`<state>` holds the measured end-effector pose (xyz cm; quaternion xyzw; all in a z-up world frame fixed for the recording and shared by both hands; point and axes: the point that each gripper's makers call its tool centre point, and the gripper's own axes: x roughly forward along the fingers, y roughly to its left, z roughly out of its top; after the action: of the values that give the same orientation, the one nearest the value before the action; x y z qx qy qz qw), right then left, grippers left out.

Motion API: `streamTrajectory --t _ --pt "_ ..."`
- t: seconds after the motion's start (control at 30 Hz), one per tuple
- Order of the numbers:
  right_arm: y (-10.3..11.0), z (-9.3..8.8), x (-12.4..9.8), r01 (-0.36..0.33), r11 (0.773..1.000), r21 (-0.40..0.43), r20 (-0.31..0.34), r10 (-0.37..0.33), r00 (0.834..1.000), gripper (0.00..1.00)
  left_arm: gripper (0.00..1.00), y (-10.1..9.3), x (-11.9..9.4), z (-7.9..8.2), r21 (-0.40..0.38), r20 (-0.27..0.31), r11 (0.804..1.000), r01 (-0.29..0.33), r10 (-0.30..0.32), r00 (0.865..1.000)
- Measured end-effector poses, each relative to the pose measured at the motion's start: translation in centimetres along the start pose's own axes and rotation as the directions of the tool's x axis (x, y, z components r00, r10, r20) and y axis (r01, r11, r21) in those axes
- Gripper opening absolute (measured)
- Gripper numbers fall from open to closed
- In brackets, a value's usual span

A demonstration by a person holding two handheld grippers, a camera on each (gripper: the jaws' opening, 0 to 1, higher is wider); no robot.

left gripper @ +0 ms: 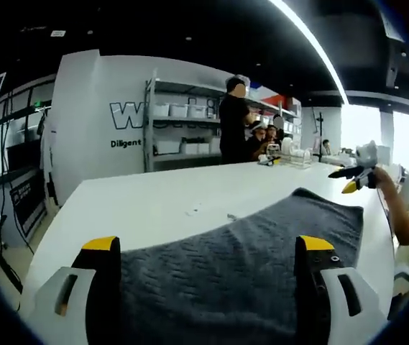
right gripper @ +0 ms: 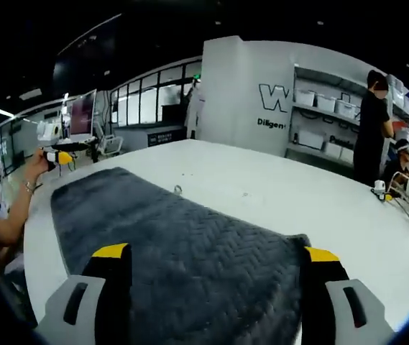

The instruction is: Open the folded towel by lifting each exposed corner and separating the folded layers until the towel lies flat within the target outline without major curled edges

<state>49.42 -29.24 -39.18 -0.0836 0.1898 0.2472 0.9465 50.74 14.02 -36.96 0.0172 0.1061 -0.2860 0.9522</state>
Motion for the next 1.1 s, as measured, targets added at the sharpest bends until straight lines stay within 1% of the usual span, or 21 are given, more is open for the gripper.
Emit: streamTrajectory --t 0.07,0.13,0.23,0.27,0.37,0.43,0.53,0.6,0.73,0.77,0.83,0.87,0.93,1.0,1.03,1.07,1.1 --pt "0.5 0.0 0.1 -0.016 1.0 0.007 0.02 0.016 1.0 0.99 0.99 -0.3 0.0 -0.5 0.013 -0.006 1.0 0.017 -0.017 1.0" --pt "0.7 -0.3 0.4 -0.027 0.999 0.025 0.031 0.026 0.999 0.99 0.99 -0.4 -0.1 -1.1 0.014 -0.014 1.0 0.025 -0.025 1.0" --pt "0.8 -1.1 0.8 -0.026 0.998 0.05 0.022 0.025 0.999 0.99 0.99 -0.6 -0.2 -2.2 -0.003 -0.027 0.999 0.044 -0.044 0.999" --pt "1.1 -1.5 0.8 -0.029 0.998 0.052 0.021 0.027 0.999 0.99 0.99 -0.7 -0.4 -2.7 -0.005 -0.042 0.999 0.051 -0.051 0.998" --pt "2.2 -2.0 0.5 -0.057 0.998 0.028 0.005 0.057 0.998 0.99 0.99 -1.2 -1.3 -3.8 0.011 -0.076 0.998 0.062 -0.061 0.995" --pt "3.8 -2.3 0.1 -0.094 0.995 -0.012 -0.007 0.094 0.996 0.98 0.99 -1.8 -1.9 -4.3 0.017 -0.095 0.997 0.081 -0.079 0.992" --pt "5.1 -2.1 -0.5 -0.131 0.991 -0.032 -0.012 0.131 0.991 0.93 0.98 -2.8 -2.4 -4.4 0.013 -0.093 0.994 0.111 -0.11 0.99" --pt "6.0 -1.6 -1.0 -0.167 0.985 -0.04 0.005 0.167 0.986 0.92 0.95 -3.3 -2.7 -4.6 0.013 -0.098 0.992 0.129 -0.127 0.987" --pt "7.3 -0.8 -1.8 -0.201 0.978 -0.055 0.031 0.202 0.979 0.88 0.9 -4.5 -3.2 -4.8 0.032 -0.109 0.986 0.166 -0.162 0.981" --pt "8.3 -0.7 -2.0 -0.23 0.971 -0.065 0.027 0.232 0.972 0.86 0.88 -5.0 -3.5 -4.9 0.032 -0.112 0.982 0.185 -0.181 0.977" --pt "10.3 -0.7 -2.2 -0.294 0.953 -0.076 0.023 0.297 0.955 0.79 0.79 -6.0 -4.0 -5.0 0.032 -0.113 0.976 0.218 -0.213 0.971" --pt "11.4 -0.8 -2.2 -0.328 0.941 -0.085 0.022 0.331 0.943 0.74 0.74 -6.4 -4.2 -5.1 0.037 -0.114 0.973 0.23 -0.224 0.968" --pt "13.9 -1.0 -2.2 -0.393 0.914 -0.105 0.004 0.395 0.919 0.68 0.63 -7.2 -4.4 -5.2 0.05 -0.11 0.967 0.249 -0.243 0.964" --pt "16.2 -1.2 -2.0 -0.448 0.884 -0.135 -0.012 0.451 0.892 0.63 0.53 -8.0 -4.6 -5.8 0.07 -0.126 0.96 0.273 -0.262 0.957" --pt "16.9 -1.2 -2.0 -0.466 0.874 -0.141 -0.018 0.468 0.884 0.59 0.49 -8.5 -4.6 -6.2 0.081 -0.141 0.956 0.281 -0.268 0.953" --pt "18.3 -1.2 -1.8 -0.499 0.852 -0.161 -0.029 0.501 0.865 0.56 0.47 -9.0 -4.7 -6.7 0.093 -0.156 0.952 0.292 -0.275 0.948" --pt "19.0 -1.2 -1.7 -0.513 0.841 -0.171 -0.033 0.516 0.856 0.53 0.45 -9.6 -4.7 -7.1 0.104 -0.167 0.945 0.311 -0.291 0.942"
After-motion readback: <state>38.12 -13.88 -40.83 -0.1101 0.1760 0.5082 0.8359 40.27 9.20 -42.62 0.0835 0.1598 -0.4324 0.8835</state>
